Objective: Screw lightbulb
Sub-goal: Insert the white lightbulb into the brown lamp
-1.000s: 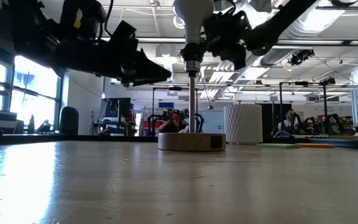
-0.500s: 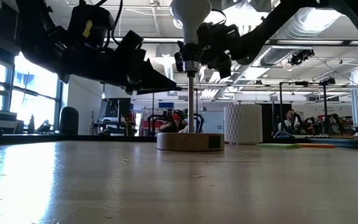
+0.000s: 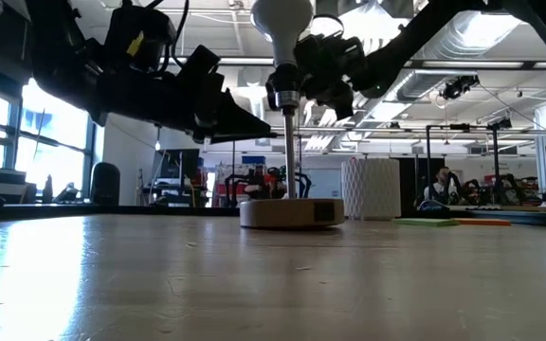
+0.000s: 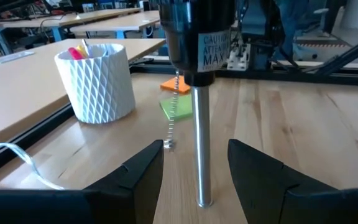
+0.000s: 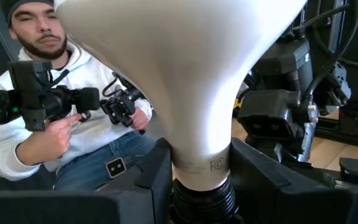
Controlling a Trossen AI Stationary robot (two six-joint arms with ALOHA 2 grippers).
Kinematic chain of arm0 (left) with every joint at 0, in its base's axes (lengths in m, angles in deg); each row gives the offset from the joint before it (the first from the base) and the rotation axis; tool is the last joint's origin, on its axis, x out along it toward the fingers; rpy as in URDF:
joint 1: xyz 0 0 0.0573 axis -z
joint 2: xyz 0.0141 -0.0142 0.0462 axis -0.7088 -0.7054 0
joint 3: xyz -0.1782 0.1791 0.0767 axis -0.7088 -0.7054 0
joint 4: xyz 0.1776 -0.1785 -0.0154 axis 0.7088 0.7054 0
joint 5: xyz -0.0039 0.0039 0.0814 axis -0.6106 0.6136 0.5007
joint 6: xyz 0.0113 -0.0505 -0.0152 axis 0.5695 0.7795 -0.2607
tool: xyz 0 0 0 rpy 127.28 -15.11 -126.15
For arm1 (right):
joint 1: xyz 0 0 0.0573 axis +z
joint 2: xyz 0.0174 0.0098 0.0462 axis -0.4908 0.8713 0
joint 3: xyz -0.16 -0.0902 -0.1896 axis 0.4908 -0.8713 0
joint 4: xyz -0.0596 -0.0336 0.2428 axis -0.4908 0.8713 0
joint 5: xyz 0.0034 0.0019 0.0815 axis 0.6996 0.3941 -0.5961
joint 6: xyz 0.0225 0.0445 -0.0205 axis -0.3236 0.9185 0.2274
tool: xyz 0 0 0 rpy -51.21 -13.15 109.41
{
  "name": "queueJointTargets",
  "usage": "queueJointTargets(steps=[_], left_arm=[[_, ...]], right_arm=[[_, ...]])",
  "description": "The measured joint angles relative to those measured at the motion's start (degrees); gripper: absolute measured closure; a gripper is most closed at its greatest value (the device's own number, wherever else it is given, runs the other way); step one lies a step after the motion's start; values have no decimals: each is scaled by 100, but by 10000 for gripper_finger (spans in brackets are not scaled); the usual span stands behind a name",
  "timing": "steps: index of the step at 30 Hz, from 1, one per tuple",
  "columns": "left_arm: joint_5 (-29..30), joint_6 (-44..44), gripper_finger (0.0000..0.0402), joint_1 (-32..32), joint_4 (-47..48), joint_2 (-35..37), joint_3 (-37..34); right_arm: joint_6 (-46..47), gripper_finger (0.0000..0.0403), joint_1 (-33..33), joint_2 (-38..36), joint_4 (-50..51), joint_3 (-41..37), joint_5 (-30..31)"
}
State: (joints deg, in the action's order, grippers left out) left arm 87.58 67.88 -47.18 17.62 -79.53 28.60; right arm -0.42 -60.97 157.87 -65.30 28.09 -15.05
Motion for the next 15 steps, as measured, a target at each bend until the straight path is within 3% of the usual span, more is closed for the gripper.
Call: queueJointTargets(steps=[8,12,15], left_arm=[[248,-2,228,119,100,0,-30],[483,-45,228,222,218,0,-30],[677,-100,228,313,293,0,-30]], right_arm=[[-95,274,13,-45,238,0,258],[-1005,274,17,-379,1416,0,760],[-2087,274,69,-797,2772,0,1469]])
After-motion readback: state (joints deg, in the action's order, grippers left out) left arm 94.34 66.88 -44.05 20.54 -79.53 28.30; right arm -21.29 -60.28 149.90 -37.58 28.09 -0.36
